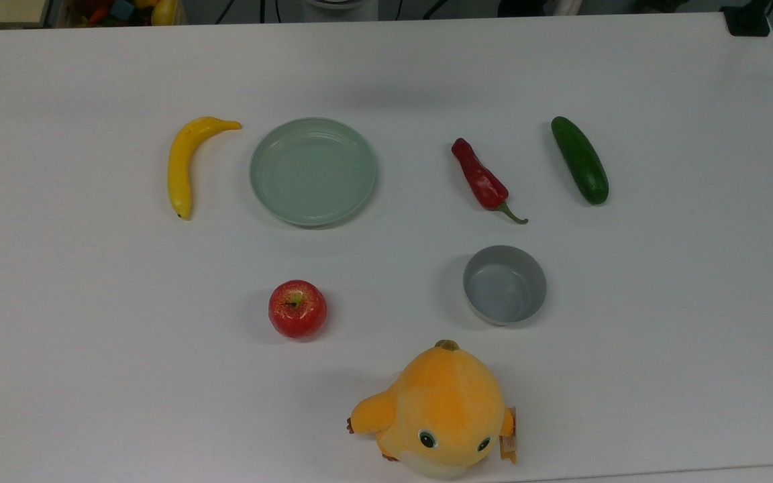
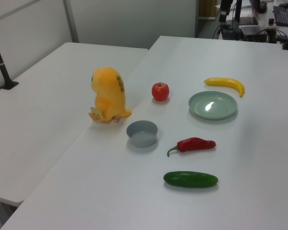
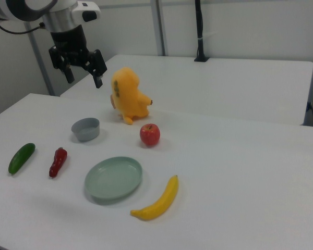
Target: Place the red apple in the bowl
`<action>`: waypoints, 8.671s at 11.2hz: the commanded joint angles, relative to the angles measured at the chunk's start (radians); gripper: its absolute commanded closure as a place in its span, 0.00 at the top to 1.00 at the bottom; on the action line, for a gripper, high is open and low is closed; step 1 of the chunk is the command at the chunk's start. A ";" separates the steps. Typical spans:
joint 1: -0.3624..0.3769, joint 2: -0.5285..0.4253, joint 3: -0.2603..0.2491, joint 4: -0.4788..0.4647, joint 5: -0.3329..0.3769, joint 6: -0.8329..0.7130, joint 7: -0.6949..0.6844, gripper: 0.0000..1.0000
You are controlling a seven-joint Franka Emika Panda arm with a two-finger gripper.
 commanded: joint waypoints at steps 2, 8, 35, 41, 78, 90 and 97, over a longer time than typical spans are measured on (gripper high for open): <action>0.005 -0.019 -0.009 -0.022 0.007 0.010 -0.008 1.00; 0.008 -0.019 -0.009 -0.022 0.009 0.017 -0.008 1.00; -0.127 0.328 0.117 0.007 0.026 0.513 0.054 1.00; -0.115 0.512 0.132 0.043 -0.045 0.785 0.106 1.00; -0.133 0.486 0.213 -0.080 -0.412 0.921 0.442 0.13; 0.035 0.259 0.222 -0.132 -0.240 0.604 0.396 0.14; 0.152 0.395 0.221 -0.125 -0.260 0.779 0.417 0.14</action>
